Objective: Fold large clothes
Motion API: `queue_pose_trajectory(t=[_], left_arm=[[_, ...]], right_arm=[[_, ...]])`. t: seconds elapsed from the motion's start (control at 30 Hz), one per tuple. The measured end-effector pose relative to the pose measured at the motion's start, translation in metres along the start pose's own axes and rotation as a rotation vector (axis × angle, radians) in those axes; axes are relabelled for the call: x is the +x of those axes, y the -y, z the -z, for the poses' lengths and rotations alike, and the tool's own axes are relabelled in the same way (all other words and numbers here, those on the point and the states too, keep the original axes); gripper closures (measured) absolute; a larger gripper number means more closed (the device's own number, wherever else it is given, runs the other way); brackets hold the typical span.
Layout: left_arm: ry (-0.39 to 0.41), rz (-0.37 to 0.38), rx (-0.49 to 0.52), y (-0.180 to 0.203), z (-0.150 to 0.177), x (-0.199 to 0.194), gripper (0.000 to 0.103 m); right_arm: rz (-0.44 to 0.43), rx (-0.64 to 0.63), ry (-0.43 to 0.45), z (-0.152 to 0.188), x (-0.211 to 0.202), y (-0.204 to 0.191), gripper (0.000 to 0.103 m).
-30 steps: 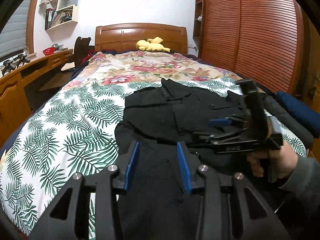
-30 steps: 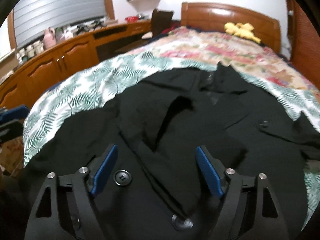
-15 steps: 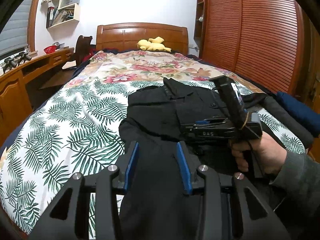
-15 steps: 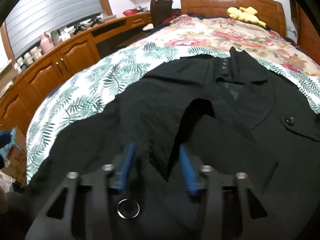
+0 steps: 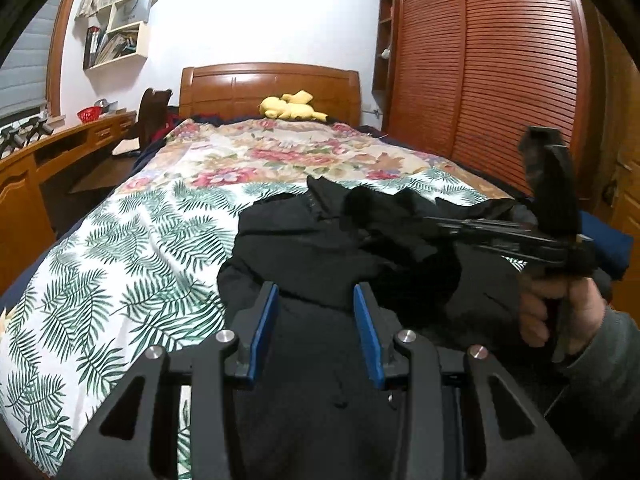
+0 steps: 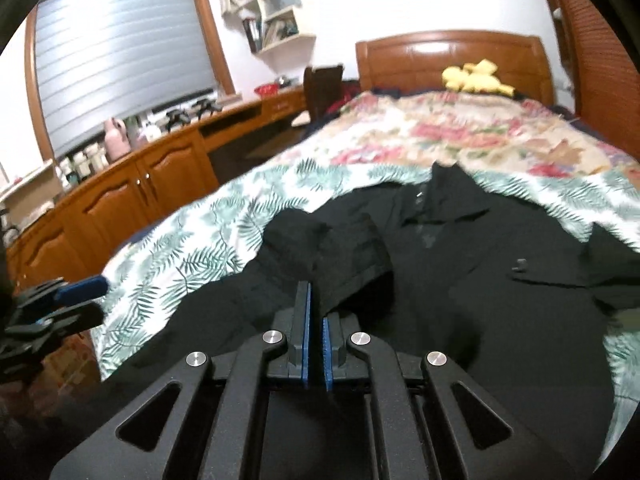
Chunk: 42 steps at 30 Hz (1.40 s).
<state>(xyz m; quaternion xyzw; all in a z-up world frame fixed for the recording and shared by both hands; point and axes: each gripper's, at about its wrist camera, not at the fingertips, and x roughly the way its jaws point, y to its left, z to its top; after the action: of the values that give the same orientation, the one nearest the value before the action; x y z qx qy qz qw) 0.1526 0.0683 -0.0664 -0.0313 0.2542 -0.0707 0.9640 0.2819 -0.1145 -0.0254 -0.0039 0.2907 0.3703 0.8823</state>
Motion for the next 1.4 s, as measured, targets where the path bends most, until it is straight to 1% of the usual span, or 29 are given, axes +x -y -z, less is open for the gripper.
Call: queue_pose_trajectory(t=[0.13,0.3,0.43,0.53,0.57,0.63,0.7,0.77,0.87,1.0,1.1,1.23,1.4], left_arm=[[0.011,0.013,0.012,0.013,-0.004,0.001,0.066],[0.025,0.037,0.019,0.033,-0.011,0.007,0.066],[0.026,0.028,0.024,0.052,-0.016,0.017,0.066],[0.026,0.041,0.022,0.065,-0.019,0.024,0.066],[0.026,0.043,0.019,0.068,-0.019,0.027,0.066],[0.029,0.043,0.017,0.076,-0.020,0.033,0.066],[0.032,0.042,0.015,0.083,-0.020,0.038,0.066],[0.036,0.040,0.017,0.089,-0.019,0.041,0.066],[0.032,0.038,0.026,0.098,-0.020,0.048,0.066],[0.031,0.039,0.046,0.108,-0.020,0.056,0.066],[0.016,0.045,0.055,0.113,-0.019,0.061,0.066],[0.000,0.051,0.070,0.117,-0.018,0.065,0.066],[-0.021,0.080,0.063,0.118,-0.019,0.067,0.066]], right_arm=[[0.057,0.009,0.000,0.007,-0.025,0.014,0.100],[0.128,0.023,-0.038,0.031,-0.048,0.037,0.100],[0.168,0.025,-0.067,0.050,-0.065,0.046,0.100],[0.190,0.016,-0.090,0.064,-0.077,0.047,0.097],[0.191,0.017,-0.095,0.068,-0.080,0.047,0.094],[0.206,0.017,-0.112,0.078,-0.085,0.049,0.084],[0.223,0.007,-0.121,0.086,-0.092,0.048,0.070],[0.227,0.003,-0.125,0.093,-0.100,0.049,0.063],[0.222,-0.009,-0.114,0.096,-0.113,0.047,0.062],[0.233,-0.045,-0.062,0.090,-0.130,0.048,0.062],[0.264,-0.045,-0.024,0.076,-0.134,0.058,0.062],[0.293,0.000,0.003,0.058,-0.129,0.083,0.061],[0.281,0.056,0.007,0.039,-0.112,0.105,0.061]])
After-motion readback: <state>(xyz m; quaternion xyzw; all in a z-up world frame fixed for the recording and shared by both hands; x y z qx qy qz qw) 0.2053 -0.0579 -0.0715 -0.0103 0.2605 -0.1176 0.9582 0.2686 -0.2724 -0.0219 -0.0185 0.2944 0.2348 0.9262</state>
